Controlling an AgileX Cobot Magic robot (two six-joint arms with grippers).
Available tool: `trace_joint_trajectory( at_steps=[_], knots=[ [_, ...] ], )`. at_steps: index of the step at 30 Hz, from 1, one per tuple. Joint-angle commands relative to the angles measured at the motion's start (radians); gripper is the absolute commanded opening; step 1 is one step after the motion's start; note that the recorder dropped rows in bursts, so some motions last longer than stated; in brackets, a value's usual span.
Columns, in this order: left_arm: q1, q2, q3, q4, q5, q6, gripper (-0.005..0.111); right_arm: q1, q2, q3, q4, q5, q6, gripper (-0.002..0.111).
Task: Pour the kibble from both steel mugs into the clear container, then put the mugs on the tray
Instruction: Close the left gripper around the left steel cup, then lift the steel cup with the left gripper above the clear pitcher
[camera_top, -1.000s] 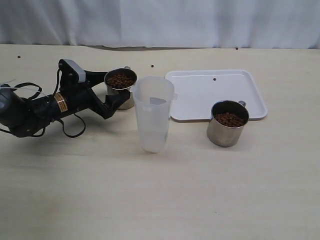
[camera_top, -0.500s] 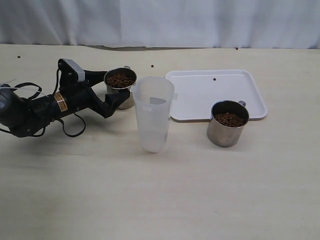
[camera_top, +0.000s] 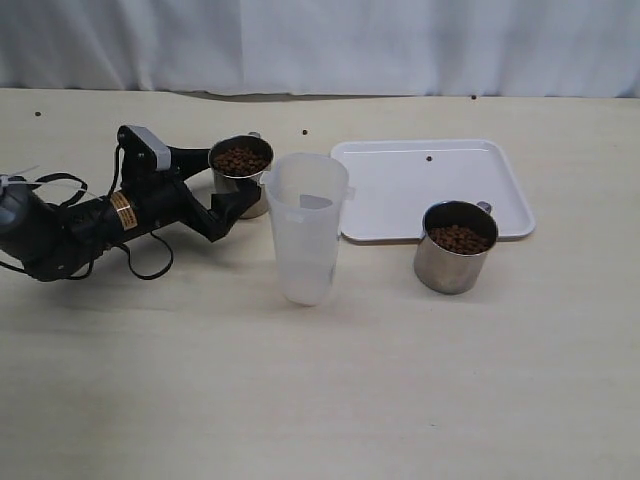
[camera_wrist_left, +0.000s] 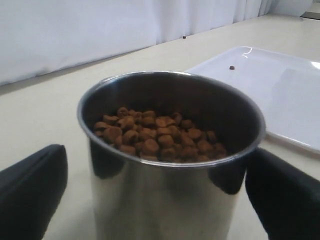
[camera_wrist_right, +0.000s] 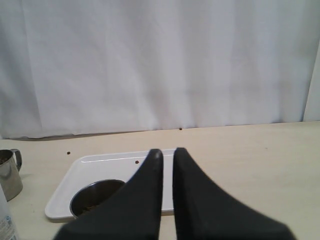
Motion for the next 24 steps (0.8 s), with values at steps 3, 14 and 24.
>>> trace_joint_trajectory(
  at_steps=[3,14,24],
  knots=[
    [-0.007,0.000,-0.030,-0.005,-0.025,0.004,0.072,-0.005,-0.004,0.004,0.001,-0.004,0.000,0.005],
    [-0.038,0.068,-0.083,-0.004,-0.025,0.000,0.072,-0.005,-0.004,0.004,0.001,-0.004,0.000,0.005],
    [-0.043,0.068,-0.100,-0.088,-0.009,0.000,0.072,-0.005,-0.004,0.004,0.001,-0.004,0.000,0.005]
  ],
)
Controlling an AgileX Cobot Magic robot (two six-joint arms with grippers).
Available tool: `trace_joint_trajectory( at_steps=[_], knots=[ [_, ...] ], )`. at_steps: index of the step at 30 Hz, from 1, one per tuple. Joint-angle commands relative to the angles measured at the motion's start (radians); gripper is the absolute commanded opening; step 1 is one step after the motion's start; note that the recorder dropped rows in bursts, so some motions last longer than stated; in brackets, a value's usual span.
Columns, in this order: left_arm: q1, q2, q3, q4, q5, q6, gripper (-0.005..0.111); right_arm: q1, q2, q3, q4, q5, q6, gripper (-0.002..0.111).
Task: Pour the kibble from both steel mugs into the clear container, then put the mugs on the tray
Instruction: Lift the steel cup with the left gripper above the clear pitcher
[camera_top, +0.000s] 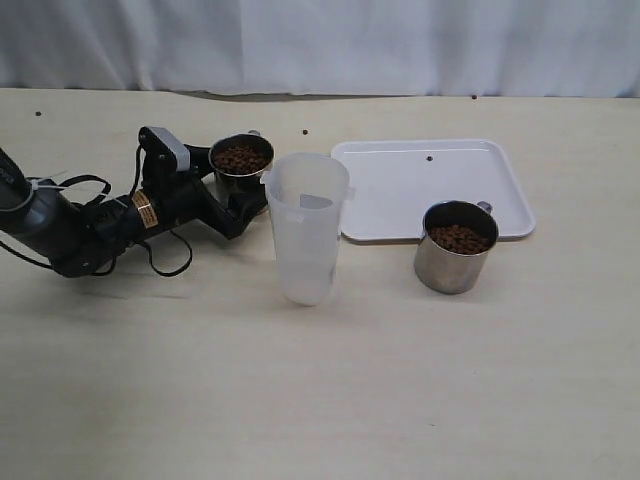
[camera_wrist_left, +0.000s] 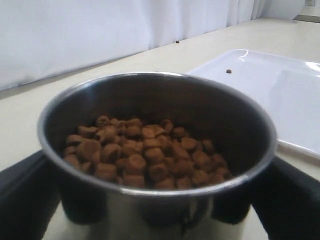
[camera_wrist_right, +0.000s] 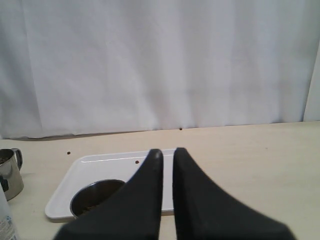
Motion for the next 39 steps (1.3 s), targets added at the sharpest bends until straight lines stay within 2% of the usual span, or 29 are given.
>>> trace_joint_trajectory(
  at_steps=[1,20,22,25,31,33,35,39],
  knots=[
    [-0.002,-0.001,-0.004,-0.074,-0.001,-0.003,0.072,-0.005,-0.004,0.004,0.001,-0.004,0.000,0.005],
    [-0.048,-0.001,-0.073,-0.084,0.158,-0.003,0.071,-0.005,-0.004,0.004,0.001,-0.004,0.000,0.005],
    [-0.048,-0.001,-0.073,-0.084,0.173,-0.003,0.064,-0.005,-0.004,0.004,0.001,-0.004,0.000,0.005],
    [-0.046,-0.001,-0.073,-0.084,0.175,-0.003,0.046,-0.005,-0.004,0.004,0.001,-0.004,0.000,0.005],
    [-0.039,-0.001,-0.073,-0.080,0.177,0.001,0.000,-0.005,-0.004,0.004,0.001,-0.004,0.000,0.005],
    [-0.024,-0.003,-0.073,-0.068,0.177,0.001,0.000,-0.005,-0.004,0.004,0.001,-0.004,0.000,0.005],
    [0.017,-0.037,-0.073,0.008,0.179,-0.039,0.000,-0.005,-0.004,0.004,0.001,-0.004,0.000,0.005],
    [0.169,-0.207,-0.071,0.274,0.181,-0.351,0.000,-0.005,-0.004,0.004,0.001,-0.004,0.000,0.005]
  ],
)
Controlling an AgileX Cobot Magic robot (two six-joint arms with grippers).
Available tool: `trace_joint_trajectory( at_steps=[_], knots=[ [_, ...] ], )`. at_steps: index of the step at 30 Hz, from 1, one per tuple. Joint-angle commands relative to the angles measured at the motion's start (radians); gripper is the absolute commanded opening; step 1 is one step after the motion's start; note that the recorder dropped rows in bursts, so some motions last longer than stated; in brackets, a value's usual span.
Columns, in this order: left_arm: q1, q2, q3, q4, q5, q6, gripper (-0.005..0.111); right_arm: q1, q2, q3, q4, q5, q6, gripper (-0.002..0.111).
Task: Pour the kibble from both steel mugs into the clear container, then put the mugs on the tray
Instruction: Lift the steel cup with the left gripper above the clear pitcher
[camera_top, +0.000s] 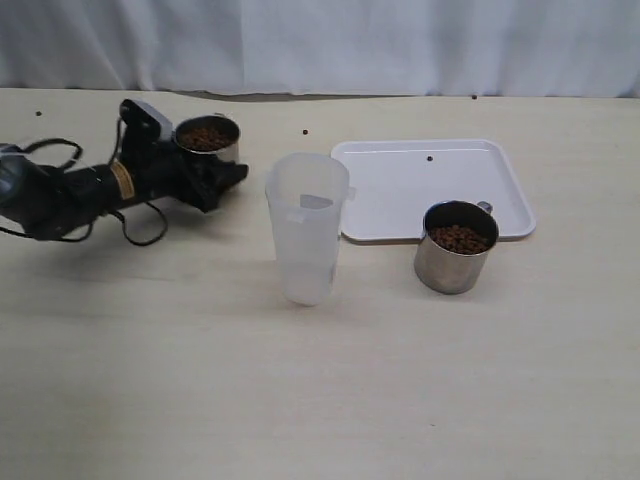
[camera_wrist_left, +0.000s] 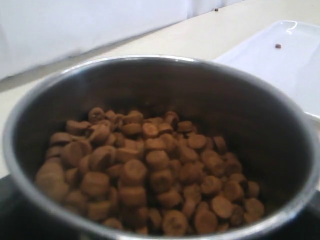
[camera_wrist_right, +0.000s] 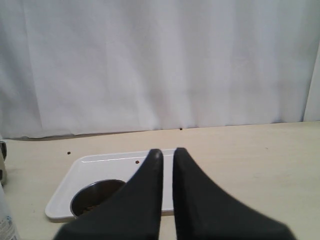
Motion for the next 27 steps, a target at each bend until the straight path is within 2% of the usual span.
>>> trace_joint_trajectory(
  at_steps=[1,4,8,10,13,16,23,27],
  knots=[
    [0.125,-0.182,-0.001,0.231,-0.041,-0.275,0.000,-0.005,-0.004,0.004,0.001,-0.004,0.000,0.005],
    [0.162,-0.384,0.061,0.348,0.013,-0.405,0.000,-0.005,-0.004,0.004,0.001,-0.004,0.000,0.005],
    [0.121,-0.560,0.136,0.394,0.151,-0.453,0.000,-0.005,-0.004,0.004,0.001,-0.004,0.000,0.005],
    [0.071,-0.661,0.181,0.413,0.233,-0.492,0.000,-0.005,-0.004,0.004,0.001,-0.004,0.000,0.005],
    [-0.042,-0.785,0.241,0.415,0.402,-0.510,0.000,-0.005,-0.004,0.004,0.001,-0.004,0.000,0.005],
    [-0.137,-0.835,0.262,0.443,0.544,-0.510,0.000,-0.005,-0.004,0.004,0.001,-0.004,0.000,0.005],
    [-0.317,-0.856,0.276,0.485,0.691,-0.510,0.000,0.029,-0.004,0.004,0.003,-0.004,0.000,0.005],
    [-0.381,-0.856,0.276,0.485,0.774,-0.455,0.000,0.075,-0.004,0.004,0.003,-0.004,0.000,0.005]
  ],
)
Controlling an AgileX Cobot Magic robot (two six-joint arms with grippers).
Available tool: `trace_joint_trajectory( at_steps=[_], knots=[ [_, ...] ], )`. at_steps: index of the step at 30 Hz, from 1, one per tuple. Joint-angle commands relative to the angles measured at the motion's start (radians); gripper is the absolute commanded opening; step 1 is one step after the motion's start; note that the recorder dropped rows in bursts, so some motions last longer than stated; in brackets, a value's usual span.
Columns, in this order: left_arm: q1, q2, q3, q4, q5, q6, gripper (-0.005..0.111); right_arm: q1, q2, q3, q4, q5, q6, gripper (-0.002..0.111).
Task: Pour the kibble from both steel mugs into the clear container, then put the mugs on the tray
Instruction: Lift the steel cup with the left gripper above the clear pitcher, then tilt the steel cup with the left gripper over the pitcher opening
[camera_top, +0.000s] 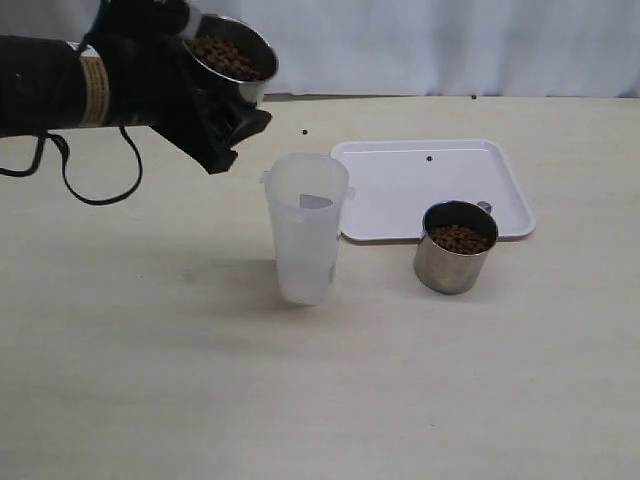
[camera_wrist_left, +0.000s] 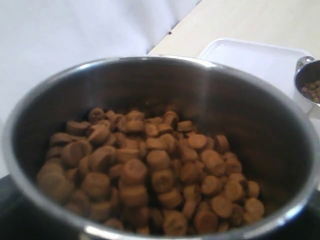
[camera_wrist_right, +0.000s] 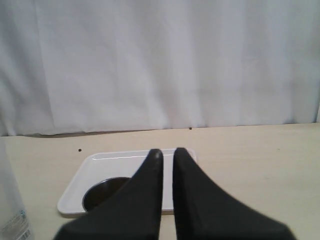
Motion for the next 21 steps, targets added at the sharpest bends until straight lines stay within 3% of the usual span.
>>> trace_joint_trajectory(
  at_steps=[1,21],
  knots=[
    [-0.062,-0.016,0.001,-0.009,0.091,0.049,0.000,0.043,-0.004,0.004,0.003,-0.004,0.000,0.005],
    [-0.084,-0.016,0.023,0.071,0.131,0.138,0.000,0.048,-0.004,0.004,0.003,-0.004,0.000,0.005]
  ],
)
